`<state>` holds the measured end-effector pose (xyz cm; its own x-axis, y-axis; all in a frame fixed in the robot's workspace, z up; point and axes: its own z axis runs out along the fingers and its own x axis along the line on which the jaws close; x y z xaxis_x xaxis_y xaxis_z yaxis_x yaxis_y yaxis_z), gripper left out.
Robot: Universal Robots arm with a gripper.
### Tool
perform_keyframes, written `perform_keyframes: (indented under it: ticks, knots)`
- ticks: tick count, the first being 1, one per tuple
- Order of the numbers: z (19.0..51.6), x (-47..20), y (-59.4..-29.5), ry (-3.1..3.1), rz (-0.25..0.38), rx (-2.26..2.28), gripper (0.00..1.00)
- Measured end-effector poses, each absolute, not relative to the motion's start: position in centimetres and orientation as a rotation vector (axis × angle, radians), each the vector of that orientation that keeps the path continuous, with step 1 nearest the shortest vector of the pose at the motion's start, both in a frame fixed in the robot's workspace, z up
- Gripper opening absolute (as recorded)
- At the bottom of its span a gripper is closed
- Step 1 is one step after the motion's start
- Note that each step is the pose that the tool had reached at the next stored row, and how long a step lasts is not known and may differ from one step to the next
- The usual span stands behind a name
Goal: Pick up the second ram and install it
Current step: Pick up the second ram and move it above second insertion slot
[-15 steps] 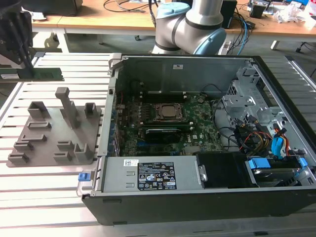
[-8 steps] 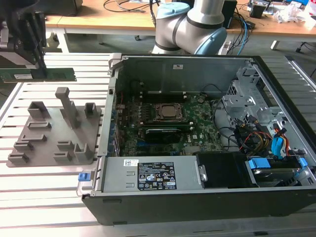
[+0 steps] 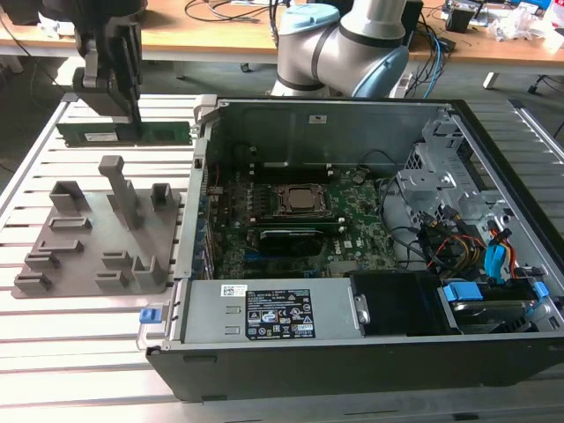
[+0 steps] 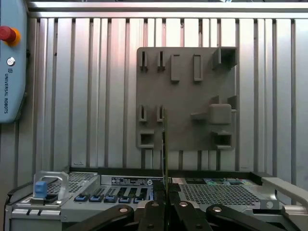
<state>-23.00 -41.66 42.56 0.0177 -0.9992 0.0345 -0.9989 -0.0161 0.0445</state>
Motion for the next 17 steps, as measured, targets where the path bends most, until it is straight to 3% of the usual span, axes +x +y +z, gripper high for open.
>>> perform_keyframes:
  ticks: [17]
  knots:
    - [42.6, -16.0, -41.7, -2.161, -0.007, 2.198, 0.14]
